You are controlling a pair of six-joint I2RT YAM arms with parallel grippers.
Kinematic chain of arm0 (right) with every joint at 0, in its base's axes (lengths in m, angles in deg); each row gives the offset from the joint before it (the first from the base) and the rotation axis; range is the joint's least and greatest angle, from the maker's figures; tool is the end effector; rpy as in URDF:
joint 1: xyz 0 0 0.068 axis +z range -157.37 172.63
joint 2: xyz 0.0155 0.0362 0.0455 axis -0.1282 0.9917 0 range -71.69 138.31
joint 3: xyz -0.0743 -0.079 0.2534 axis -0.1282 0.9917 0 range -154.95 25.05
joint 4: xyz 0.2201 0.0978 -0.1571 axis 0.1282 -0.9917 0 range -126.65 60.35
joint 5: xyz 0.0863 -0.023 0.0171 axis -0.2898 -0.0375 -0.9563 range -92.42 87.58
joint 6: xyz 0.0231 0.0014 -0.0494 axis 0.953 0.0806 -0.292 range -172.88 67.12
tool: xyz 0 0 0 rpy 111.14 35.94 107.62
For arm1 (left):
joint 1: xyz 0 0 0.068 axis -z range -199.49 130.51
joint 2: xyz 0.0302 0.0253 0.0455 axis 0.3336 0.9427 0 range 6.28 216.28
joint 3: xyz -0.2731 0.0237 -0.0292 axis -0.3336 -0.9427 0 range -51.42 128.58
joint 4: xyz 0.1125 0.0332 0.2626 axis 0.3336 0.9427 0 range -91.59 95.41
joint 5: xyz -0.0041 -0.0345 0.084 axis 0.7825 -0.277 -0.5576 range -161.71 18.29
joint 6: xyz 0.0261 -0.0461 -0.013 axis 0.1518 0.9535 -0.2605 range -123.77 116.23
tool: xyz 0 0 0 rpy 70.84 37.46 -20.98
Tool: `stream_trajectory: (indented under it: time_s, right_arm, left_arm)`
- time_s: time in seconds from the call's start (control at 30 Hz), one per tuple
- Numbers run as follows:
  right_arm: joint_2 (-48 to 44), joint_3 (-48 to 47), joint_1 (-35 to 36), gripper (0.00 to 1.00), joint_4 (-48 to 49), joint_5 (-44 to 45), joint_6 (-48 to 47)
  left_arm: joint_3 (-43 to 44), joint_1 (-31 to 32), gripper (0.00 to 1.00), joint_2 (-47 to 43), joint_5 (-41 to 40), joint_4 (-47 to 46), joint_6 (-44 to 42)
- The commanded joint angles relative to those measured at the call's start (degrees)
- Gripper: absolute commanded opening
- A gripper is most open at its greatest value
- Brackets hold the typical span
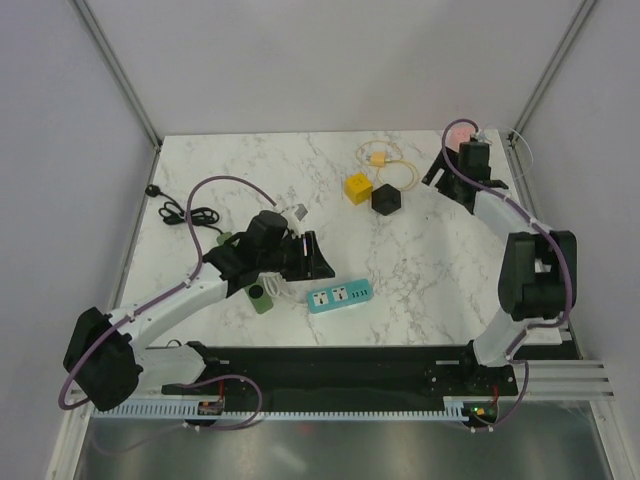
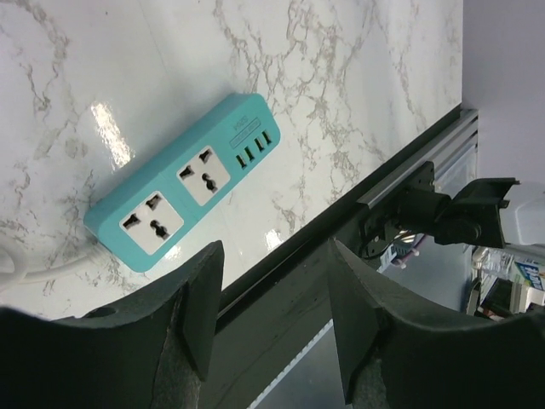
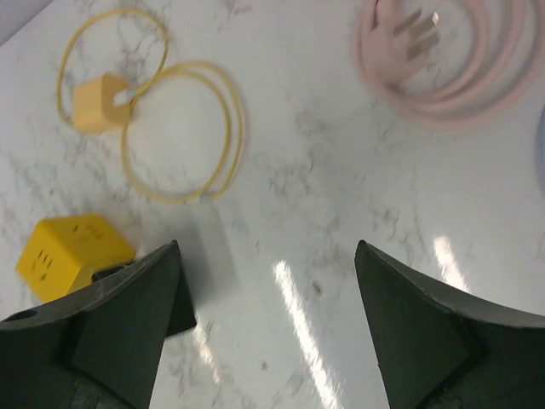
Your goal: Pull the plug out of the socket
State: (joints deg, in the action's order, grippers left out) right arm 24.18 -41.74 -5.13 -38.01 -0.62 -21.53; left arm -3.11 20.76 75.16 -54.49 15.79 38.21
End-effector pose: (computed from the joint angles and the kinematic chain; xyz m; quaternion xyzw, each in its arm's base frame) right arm 0.4023 0.0145 0.2316 0.2321 0.8660 0.1144 0.4279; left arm 0.2115 -0.1931 0.2560 0.0522 0.8894 -0.3866 0.2384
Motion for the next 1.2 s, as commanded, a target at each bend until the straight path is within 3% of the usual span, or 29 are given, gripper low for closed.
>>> stream_trajectory:
  time_s: [0.0,0.17,0.3,0.7,0.93,1.13,1.17]
  right_arm:
    - [9.90,-10.89,-1.89,0.91,-1.84,5.84,-6.81]
    - [22.84,-26.69,-3.73,0.86,-3.23,4.70,-13.16]
    - [30.58,-34.02,-3.91,0.86,-7.62,7.67,-14.21]
    - [33.24,-35.70,-4.26,0.83,-11.94,15.77,-16.59]
    - [34.72,-36.74,-4.96,0.78,-11.85,13.58,-15.97]
    - [38.42,-38.25,-6.02,0.65,-12.29,7.86,-14.66]
    - [38.42,-38.07,-6.11,0.53,-12.47,7.60,-14.65]
  left_arm:
    - [-1.38,0.01,0.59,-2.61,2.04,-2.10,-3.04]
    - [0.46,-0.26,0.59,-3.14,3.09,-0.07,-5.06]
    - [3.36,-0.78,0.60,-2.09,6.25,1.07,-6.73]
    - [1.70,-1.58,0.60,-3.75,6.25,2.56,-7.79]
    - [0.55,-1.67,0.60,-5.16,6.17,2.91,-7.00]
    - [0.11,-1.67,0.60,-5.42,6.87,2.83,-6.29]
    - [0.03,-1.67,0.60,-5.77,6.96,2.83,-6.38]
